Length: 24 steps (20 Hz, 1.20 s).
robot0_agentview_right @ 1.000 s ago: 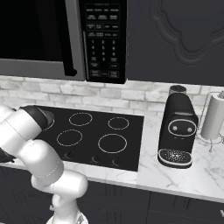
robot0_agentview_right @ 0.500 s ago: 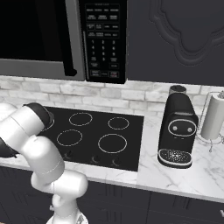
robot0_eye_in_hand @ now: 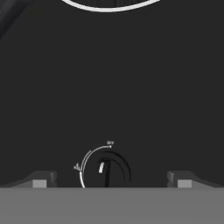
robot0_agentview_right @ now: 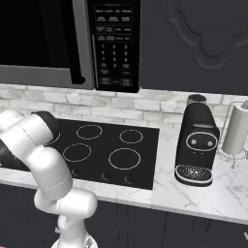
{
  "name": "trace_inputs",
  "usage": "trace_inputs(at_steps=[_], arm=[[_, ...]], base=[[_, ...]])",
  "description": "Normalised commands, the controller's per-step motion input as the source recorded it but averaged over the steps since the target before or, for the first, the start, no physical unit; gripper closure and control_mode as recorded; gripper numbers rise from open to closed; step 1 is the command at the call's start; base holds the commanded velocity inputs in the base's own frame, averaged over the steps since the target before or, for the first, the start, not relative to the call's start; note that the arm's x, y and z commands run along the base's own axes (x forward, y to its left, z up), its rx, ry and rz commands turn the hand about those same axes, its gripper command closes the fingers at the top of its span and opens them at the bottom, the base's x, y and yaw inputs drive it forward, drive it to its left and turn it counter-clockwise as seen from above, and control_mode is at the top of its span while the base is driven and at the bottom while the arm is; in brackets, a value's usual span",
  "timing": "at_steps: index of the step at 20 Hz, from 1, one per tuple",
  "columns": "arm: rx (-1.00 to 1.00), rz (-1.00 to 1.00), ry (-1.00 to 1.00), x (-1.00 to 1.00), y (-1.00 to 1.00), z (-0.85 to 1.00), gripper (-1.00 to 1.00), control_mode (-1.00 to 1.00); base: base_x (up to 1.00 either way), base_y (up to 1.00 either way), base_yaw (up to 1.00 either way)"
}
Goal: Put the eggplant and tomato in the pan. Then turn on the front left burner and set the heat to medium.
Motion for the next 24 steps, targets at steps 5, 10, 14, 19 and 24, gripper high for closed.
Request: trace_inputs(at_steps=[5, 10, 14, 19, 24], arm=[[0.00, 0.00, 0.00, 0.01, 0.04, -0.07, -1.00, -1.00], [0.00, 0.00, 0.00, 0.00, 0.10, -0.19, -1.00, -1.00], [0.00, 0.00, 0.00, 0.00, 0.09, -0.24, -1.00, -1.00], [0.00, 0.00, 0.00, -0.02, 0.06, -0.19, -1.00, -1.00], [0.00, 0.00, 0.03, -0.06, 0.00, -0.03, -1.00, -1.00]], base=[[0.00, 0.00, 0.00], [0.00, 0.00, 0.00], [0.00, 0.00, 0.00], [0.00, 0.00, 0.00], [0.00, 0.00, 0.00]])
